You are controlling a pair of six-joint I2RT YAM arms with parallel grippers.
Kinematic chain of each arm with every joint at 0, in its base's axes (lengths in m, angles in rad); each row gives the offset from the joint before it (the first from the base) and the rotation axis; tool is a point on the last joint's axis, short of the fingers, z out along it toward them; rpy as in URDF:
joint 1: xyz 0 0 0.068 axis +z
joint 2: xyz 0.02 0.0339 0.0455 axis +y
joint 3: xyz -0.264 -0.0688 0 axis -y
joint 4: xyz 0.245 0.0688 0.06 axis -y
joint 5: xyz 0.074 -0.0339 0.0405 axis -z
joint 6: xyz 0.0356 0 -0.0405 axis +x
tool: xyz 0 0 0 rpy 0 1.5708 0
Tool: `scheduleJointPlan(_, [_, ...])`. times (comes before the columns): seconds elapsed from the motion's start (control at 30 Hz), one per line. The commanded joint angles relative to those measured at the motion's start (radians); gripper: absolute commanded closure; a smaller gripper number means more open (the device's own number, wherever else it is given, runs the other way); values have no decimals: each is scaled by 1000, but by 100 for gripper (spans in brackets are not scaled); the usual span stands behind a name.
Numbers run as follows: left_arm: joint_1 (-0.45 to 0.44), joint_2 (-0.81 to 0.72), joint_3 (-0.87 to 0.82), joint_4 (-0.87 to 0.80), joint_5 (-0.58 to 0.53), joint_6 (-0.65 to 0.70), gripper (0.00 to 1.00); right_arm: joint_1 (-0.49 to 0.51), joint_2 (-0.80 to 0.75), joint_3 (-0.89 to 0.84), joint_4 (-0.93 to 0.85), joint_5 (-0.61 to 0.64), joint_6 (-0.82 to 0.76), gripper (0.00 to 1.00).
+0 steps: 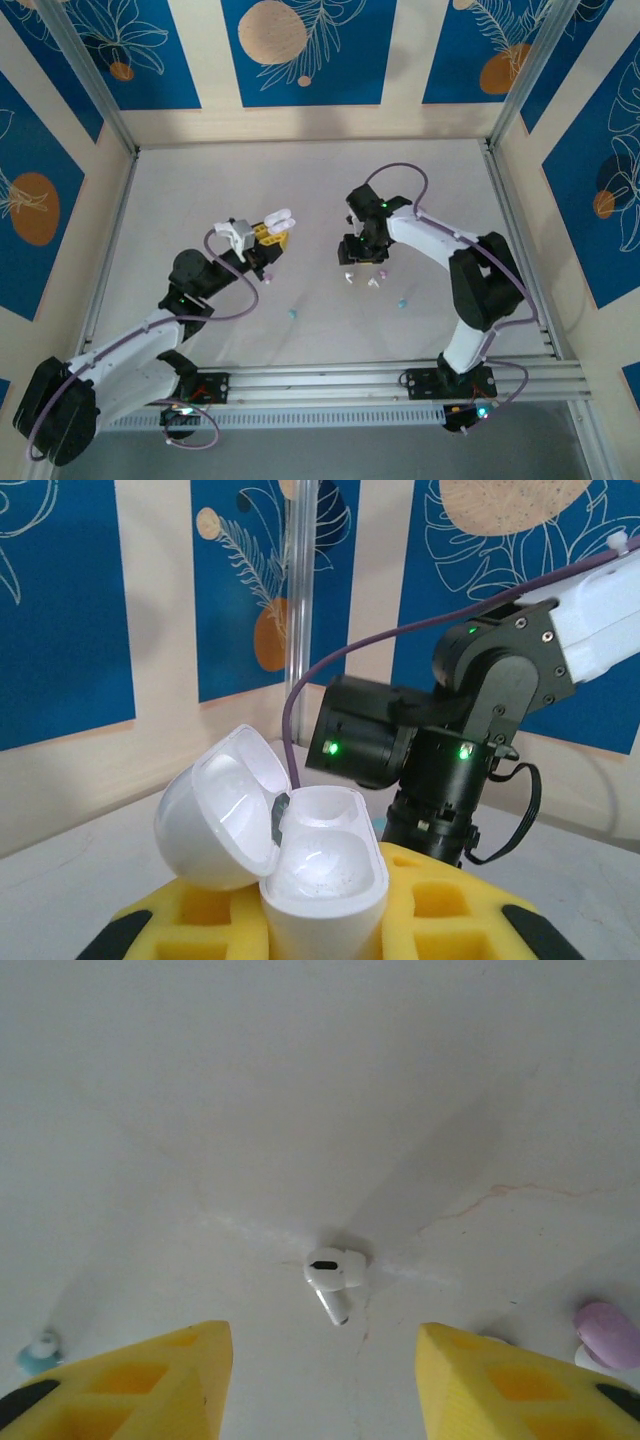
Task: Insert the wireless bluetooth earbuds into the charging case
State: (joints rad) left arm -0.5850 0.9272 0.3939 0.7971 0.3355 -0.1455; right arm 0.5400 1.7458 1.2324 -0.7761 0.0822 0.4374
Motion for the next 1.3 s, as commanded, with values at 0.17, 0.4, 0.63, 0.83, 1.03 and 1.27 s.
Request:
scheduleJointPlan(0.17, [-10,-82,-31,-50,-55,60,100,41,93,52,-58,62,16,50])
scheduleJointPlan(0.4, [-9,-79,-29,-50,-46,66,100,55,151,77,-64,73,19,52])
scheduleJointPlan(0.63, [-9,-80,-29,-55,-46,65,100,65,181,97,-65,89,14,54])
scheduleJointPlan(0.83, [-9,-82,-26,-58,-45,63,100,73,211,111,-70,101,9,59])
scheduleJointPlan(1.03, [-9,-82,-26,-64,-44,60,100,86,234,114,-85,129,7,61])
scheduleJointPlan(1.27, [-10,-82,-23,-68,-47,58,100,95,247,105,-84,142,5,66])
